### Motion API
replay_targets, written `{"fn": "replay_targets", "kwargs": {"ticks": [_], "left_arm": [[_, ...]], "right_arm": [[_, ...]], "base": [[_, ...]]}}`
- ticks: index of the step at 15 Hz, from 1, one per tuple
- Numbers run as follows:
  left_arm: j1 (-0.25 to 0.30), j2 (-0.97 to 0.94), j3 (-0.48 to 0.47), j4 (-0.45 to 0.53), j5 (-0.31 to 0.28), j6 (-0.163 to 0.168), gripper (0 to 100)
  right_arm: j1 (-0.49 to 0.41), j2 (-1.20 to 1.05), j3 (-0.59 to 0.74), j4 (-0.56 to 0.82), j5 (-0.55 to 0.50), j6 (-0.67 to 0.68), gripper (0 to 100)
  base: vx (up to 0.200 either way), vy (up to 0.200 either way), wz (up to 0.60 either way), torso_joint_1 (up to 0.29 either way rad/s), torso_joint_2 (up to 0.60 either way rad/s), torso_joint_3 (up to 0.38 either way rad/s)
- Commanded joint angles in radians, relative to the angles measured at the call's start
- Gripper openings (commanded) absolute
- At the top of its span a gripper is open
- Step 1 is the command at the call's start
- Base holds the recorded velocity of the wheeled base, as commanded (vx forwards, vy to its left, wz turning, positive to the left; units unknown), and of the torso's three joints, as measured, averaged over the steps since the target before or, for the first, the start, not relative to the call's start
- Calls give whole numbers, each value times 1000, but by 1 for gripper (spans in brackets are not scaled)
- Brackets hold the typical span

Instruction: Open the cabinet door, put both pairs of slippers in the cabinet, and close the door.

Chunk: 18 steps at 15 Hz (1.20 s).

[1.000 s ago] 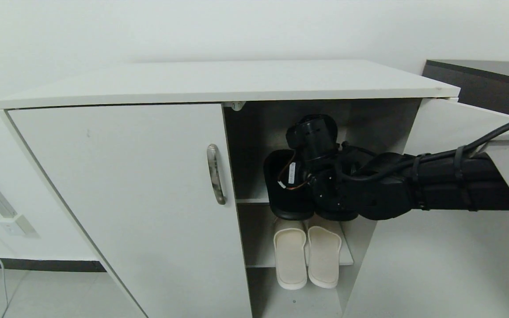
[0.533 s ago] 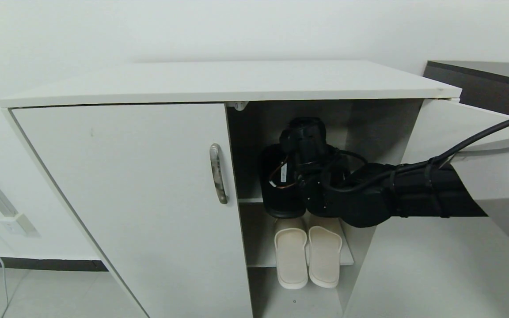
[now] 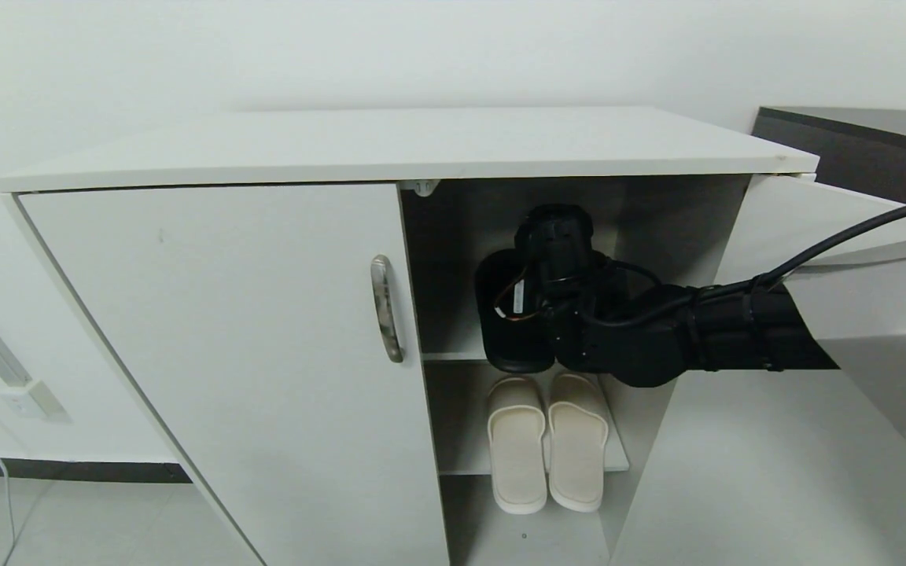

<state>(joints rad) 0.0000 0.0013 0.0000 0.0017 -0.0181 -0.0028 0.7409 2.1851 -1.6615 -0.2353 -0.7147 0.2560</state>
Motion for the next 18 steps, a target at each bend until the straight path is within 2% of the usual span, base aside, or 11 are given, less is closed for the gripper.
{"fn": "replay_targets", "kwargs": {"ticks": [1,4,5,9,13,17,18], "left_arm": [[0,0,0,0,0,0,0],[-2,-1,0,0,0,-2,0],[0,0,0,0,0,-2,0],[0,0,0,0,0,-2,0],[-2,0,0,0,0,-2,0],[0,0,0,0,0,-2,0],[0,-1,0,0,0,-2,0]], "right_arm": [[-3,8,-1,-1,0,0,0],[-3,15,0,-1,0,2,0],[-3,15,2,-1,0,2,100],[9,-19,45,-1,-8,2,100],[51,-139,175,-10,-23,8,100],[121,-291,371,-53,-15,23,100],[146,-346,473,-122,-11,22,100]], "base": [[0,0,0,0,0,0],[0,0,0,0,0,0],[0,0,0,0,0,0],[0,0,0,0,0,0],[0,0,0,0,0,0],[0,0,0,0,0,0],[0,0,0,0,0,0]]}}
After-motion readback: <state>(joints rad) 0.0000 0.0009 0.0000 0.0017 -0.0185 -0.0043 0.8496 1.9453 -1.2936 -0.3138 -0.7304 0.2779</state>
